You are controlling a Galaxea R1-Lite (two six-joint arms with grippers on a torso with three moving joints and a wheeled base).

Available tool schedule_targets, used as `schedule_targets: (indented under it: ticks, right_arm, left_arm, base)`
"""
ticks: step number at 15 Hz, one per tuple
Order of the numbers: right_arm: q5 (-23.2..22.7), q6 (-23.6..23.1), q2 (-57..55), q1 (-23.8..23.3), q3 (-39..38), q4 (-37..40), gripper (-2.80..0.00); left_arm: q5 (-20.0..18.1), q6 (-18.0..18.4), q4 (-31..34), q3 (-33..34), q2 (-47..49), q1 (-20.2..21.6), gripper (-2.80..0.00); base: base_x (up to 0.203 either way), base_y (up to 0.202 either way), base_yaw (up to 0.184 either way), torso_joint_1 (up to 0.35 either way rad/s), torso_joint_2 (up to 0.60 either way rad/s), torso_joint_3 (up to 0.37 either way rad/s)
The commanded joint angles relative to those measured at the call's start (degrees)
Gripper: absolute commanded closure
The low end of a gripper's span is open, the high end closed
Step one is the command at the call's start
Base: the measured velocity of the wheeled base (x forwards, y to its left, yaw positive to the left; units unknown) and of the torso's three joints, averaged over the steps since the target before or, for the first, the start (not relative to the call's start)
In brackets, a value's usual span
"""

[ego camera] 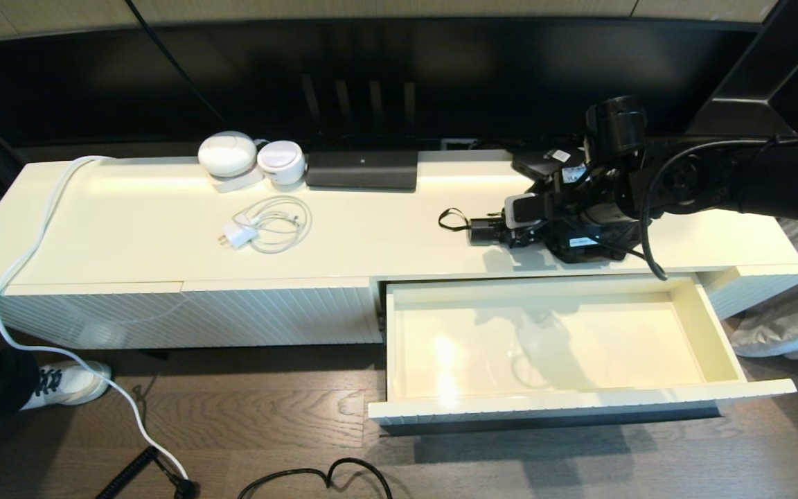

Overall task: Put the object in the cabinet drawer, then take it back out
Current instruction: Put the umbrella in the drawer

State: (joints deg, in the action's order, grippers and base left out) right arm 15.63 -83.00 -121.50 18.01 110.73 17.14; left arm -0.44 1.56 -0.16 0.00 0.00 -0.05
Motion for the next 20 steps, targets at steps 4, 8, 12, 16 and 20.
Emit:
schedule_targets:
  ticks: [4,8,12,16,20]
  right_arm:
    - [0.02,0.66,-0.13,-0.17,0.02,-0.03,0.00]
    - [0.10,1.44,-0.31,-0.17,0.02,-0.35,0.00]
    - [0.19,1.45,-0.22,-0.17,-0.25,-0.09,0.00]
    - [0.37,1.53,1.78,0.34,-0.94,0.48,0.00]
    - [0.49,1.60,7.95,1.54,-4.97,1.65,0.00]
  left_arm:
    - [0.00,0.02,-0.02,0.09,0.09,0.04,0.00]
    - [0.00,0.02,-0.02,0.09,0.09,0.05,0.00]
    - [0.00,0.02,-0.02,0.09,0.09,0.05,0.00]
    - [0.00,0.02,-0.02,0.09,0.09,-0.04,0.00]
    - [0.00,0.02,-0.02,0.09,0.09,-0.04,0.00]
  base:
    - [0.000,0.000,0.000,0.000,0.00,0.000]
    - [0.000,0.000,0.000,0.000,0.00,0.000]
    - [0.000,0.000,0.000,0.000,0.00,0.000]
    - [0.000,0.000,0.000,0.000,0.00,0.000]
    - [0.000,0.000,0.000,0.000,0.00,0.000]
